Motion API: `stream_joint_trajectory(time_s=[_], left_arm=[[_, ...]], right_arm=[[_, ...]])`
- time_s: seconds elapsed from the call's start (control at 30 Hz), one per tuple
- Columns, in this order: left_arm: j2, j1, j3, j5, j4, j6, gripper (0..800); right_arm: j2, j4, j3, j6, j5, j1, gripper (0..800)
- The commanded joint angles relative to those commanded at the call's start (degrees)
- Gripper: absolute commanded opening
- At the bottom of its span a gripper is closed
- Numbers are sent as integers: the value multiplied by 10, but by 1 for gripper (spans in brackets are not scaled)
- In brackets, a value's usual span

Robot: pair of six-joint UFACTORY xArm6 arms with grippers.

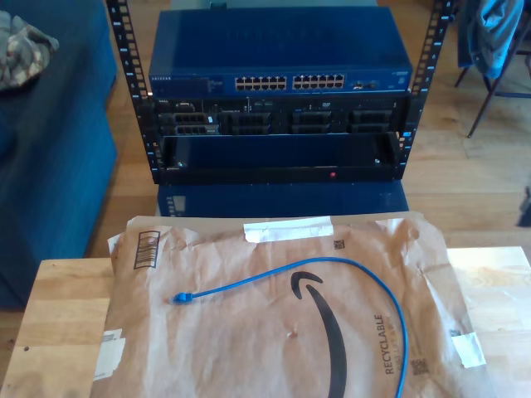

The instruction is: Grab the cable and plug it in

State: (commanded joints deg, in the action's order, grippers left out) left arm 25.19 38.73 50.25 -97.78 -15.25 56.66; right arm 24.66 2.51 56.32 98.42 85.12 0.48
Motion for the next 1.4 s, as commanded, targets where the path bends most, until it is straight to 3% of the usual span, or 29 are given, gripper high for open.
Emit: stream_joint_trajectory(time_s=[0.17,0.47,0.63,0.77,1.03,1.2,1.4], left_arm=[[-21,-2,12,0,-34,24,800],[-21,-71,34,1,-50,67,800],[-24,-127,42,8,-50,116,800],[-47,-161,63,12,-58,157,800],[-59,-165,72,56,-61,175,800],[-67,-164,74,73,-69,176,800],[-69,-164,73,73,-84,174,800]], right_arm=[[-71,0,89,60,-4,85,797],[-141,0,199,165,-8,220,798],[-151,0,201,207,-85,272,797],[-185,1,236,212,-94,287,796],[-239,6,304,210,-91,294,796],[-255,63,304,209,-91,295,796],[-268,64,276,210,-92,328,797]])
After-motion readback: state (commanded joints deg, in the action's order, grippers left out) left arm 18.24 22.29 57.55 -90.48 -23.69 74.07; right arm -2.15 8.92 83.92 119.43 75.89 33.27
